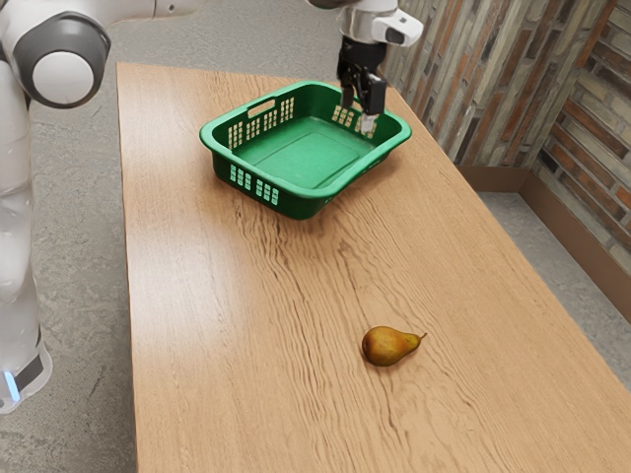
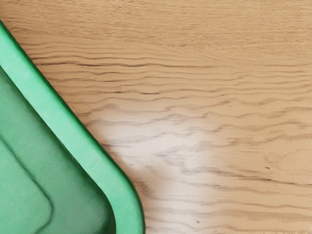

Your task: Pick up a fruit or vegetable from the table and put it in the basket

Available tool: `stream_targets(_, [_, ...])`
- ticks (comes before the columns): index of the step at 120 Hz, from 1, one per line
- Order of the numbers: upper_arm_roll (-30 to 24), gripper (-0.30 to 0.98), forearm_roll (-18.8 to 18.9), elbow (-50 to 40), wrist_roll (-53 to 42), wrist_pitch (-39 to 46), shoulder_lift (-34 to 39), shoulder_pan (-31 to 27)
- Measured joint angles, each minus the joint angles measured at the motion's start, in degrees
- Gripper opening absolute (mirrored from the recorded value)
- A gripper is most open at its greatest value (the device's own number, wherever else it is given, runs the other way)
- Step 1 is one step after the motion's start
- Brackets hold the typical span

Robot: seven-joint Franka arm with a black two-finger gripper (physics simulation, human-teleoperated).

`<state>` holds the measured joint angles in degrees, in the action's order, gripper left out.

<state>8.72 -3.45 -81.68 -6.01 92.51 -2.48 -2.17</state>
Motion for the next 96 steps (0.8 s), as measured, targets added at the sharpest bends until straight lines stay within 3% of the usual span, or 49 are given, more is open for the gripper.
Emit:
stream_targets(18, [-0.53,0.69,-0.06,1.09,-1.14,0.12,-0.16,1.46])
stream_targets(27, [-4.66,0.69,-0.12,7.42,-1.79,0.14,-3.72,0.2])
stream_targets(37, [-8.41,0.69,-0.68,12.17,-3.13,1.17,-11.81,2.89])
stream_targets(53, [-16.76,0.68,-2.22,13.29,-5.98,4.46,-18.35,3.75])
stream_targets(67, [-20.54,0.69,-4.22,13.2,-9.69,6.34,-21.0,3.96])
stream_targets(96, [-21.35,0.69,-6.1,8.58,-14.31,3.0,-21.48,4.06])
